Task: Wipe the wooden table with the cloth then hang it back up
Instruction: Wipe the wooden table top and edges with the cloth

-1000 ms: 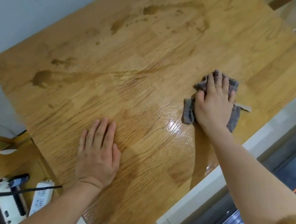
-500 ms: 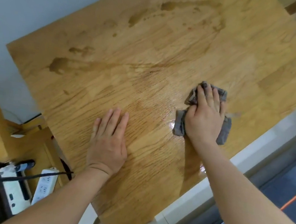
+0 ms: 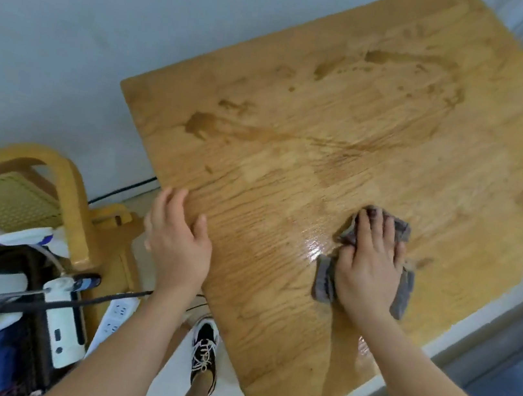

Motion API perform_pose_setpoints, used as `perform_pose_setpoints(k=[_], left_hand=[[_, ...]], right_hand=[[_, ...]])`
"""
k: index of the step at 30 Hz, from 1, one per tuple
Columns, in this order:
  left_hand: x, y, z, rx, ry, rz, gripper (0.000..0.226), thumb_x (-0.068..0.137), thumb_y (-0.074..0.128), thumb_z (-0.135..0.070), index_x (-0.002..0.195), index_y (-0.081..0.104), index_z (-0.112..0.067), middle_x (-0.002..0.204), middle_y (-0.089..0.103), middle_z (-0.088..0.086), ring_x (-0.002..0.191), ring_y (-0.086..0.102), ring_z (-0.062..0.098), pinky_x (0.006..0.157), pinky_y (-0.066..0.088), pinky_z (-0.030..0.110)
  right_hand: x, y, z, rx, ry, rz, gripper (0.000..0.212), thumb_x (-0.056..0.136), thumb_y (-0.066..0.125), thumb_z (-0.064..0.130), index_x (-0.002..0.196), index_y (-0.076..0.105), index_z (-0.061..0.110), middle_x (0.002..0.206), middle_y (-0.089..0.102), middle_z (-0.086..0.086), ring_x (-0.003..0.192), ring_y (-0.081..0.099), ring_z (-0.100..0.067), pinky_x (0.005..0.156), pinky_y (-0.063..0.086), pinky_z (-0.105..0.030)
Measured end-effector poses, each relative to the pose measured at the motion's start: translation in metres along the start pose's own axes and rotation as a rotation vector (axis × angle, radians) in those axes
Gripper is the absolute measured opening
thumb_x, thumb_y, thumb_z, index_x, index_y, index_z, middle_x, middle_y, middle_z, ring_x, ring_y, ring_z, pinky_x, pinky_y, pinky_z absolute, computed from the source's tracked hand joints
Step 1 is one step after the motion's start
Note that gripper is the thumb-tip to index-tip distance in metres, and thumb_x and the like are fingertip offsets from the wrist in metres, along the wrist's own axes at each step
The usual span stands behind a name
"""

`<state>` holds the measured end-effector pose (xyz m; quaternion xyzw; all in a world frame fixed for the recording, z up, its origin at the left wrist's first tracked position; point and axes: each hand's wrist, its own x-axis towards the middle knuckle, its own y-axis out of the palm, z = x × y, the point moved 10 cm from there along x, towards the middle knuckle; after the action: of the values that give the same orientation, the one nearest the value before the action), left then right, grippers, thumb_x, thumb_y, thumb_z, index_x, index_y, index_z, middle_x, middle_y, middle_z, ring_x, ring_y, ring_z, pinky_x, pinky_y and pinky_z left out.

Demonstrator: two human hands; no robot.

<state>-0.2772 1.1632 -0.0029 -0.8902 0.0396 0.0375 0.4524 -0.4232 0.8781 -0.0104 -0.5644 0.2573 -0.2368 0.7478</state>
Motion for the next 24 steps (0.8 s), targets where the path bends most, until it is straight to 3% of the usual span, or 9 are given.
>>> perform_pose_setpoints(k=[3, 6, 10, 12, 17, 20, 24], left_hand=[[0.033, -0.004, 0.031, -0.267, -0.199, 0.051, 0.054, 0.092, 0.055, -0.021, 0.141, 0.033, -0.022, 0.143, 0.041, 0.003, 0.130, 0.039, 0.023, 0.104, 0.033, 0.040], [0.062, 0.003, 0.050, -0.471, -0.440, 0.144, 0.052, 0.099, 0.040, -0.033, 0.147, 0.023, -0.024, 0.143, 0.043, 0.004, 0.125, 0.044, 0.023, 0.104, 0.035, 0.039], [0.097, 0.014, 0.050, -0.645, -0.639, 0.142, 0.045, 0.095, 0.031, -0.045, 0.123, 0.050, -0.017, 0.125, 0.056, 0.008, 0.099, 0.055, 0.023, 0.089, 0.045, 0.039], [0.108, 0.019, 0.051, -0.693, -0.760, 0.106, 0.053, 0.093, 0.030, -0.047, 0.128, 0.048, -0.012, 0.124, 0.054, 0.009, 0.101, 0.052, 0.026, 0.087, 0.042, 0.037], [0.113, -0.005, 0.038, -0.223, -0.605, -0.050, 0.055, 0.101, 0.019, -0.044, 0.120, 0.049, -0.003, 0.123, 0.057, 0.019, 0.108, 0.053, 0.036, 0.072, 0.027, 0.033], [0.114, -0.006, 0.037, -0.138, -0.570, -0.077, 0.052, 0.102, 0.017, -0.040, 0.115, 0.050, -0.002, 0.114, 0.061, 0.019, 0.100, 0.056, 0.036, 0.062, 0.020, 0.032], [0.123, -0.003, 0.041, -0.143, -0.556, -0.099, 0.051, 0.102, 0.017, -0.039, 0.114, 0.050, -0.002, 0.115, 0.060, 0.022, 0.101, 0.055, 0.038, 0.067, 0.025, 0.033]], right_hand=[[-0.019, 0.024, 0.083, -0.013, -0.216, 0.085, 0.061, 0.092, 0.022, 0.041, 0.152, 0.025, 0.029, 0.160, 0.010, 0.009, 0.148, -0.001, -0.010, 0.120, -0.001, -0.041], [-0.044, 0.044, 0.158, -0.015, -0.496, 0.170, 0.057, 0.094, 0.032, 0.041, 0.150, 0.032, 0.029, 0.160, 0.019, 0.008, 0.149, 0.006, -0.013, 0.119, 0.004, -0.045], [-0.041, 0.055, 0.214, -0.014, -0.723, 0.195, 0.054, 0.092, 0.039, 0.040, 0.145, 0.041, 0.030, 0.157, 0.028, 0.010, 0.148, 0.015, -0.012, 0.120, 0.011, -0.046], [-0.026, 0.057, 0.227, -0.013, -0.726, 0.189, 0.053, 0.091, 0.039, 0.039, 0.144, 0.043, 0.030, 0.155, 0.031, 0.010, 0.147, 0.017, -0.012, 0.120, 0.012, -0.045], [0.023, 0.049, 0.216, -0.010, -0.540, 0.124, 0.056, 0.094, 0.029, 0.040, 0.147, 0.038, 0.027, 0.157, 0.027, 0.008, 0.147, 0.013, -0.009, 0.120, 0.011, -0.041], [0.029, 0.036, 0.169, 0.011, -0.386, 0.073, 0.057, 0.093, 0.030, 0.037, 0.148, 0.036, 0.024, 0.157, 0.026, 0.006, 0.147, 0.008, -0.008, 0.121, 0.007, -0.040], [-0.010, 0.051, 0.215, 0.012, -0.694, 0.211, 0.057, 0.089, 0.038, 0.035, 0.146, 0.040, 0.025, 0.156, 0.029, 0.006, 0.148, 0.013, -0.013, 0.119, 0.009, -0.043]])
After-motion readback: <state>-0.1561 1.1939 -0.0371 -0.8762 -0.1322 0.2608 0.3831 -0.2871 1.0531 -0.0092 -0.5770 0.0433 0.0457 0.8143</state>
